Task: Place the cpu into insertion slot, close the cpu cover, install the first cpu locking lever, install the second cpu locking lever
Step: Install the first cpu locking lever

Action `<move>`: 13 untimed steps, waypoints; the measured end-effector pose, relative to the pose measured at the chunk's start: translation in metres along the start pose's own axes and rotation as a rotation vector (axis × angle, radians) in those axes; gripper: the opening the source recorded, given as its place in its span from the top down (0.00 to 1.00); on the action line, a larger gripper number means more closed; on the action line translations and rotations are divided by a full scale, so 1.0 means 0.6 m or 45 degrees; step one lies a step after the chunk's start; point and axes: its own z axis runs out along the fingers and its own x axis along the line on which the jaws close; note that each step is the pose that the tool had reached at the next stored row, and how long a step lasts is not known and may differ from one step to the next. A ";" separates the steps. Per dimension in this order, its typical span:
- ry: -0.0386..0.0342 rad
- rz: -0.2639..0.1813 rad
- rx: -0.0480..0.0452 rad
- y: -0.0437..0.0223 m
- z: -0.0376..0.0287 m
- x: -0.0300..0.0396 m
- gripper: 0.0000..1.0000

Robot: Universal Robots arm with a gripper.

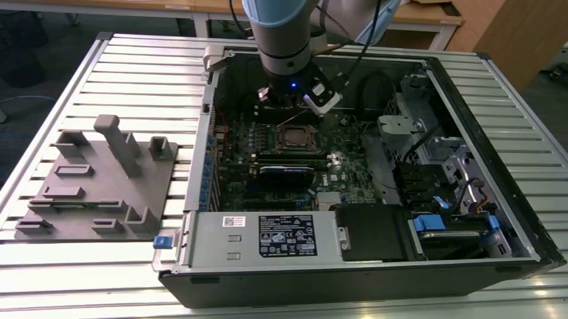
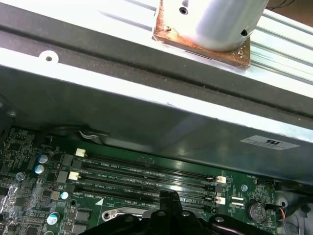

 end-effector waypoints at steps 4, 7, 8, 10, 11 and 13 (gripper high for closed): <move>-0.0037 -0.004 -0.002 -0.001 0.002 0.000 0.90; -0.0037 -0.004 -0.002 -0.001 0.002 0.000 0.90; -0.0038 -0.004 -0.002 -0.001 0.002 0.000 0.90; -0.0041 -0.005 -0.002 -0.001 0.003 0.000 0.90; -0.0054 -0.006 -0.003 -0.001 0.004 0.001 0.90; -0.0135 -0.013 -0.002 -0.002 0.005 0.001 0.90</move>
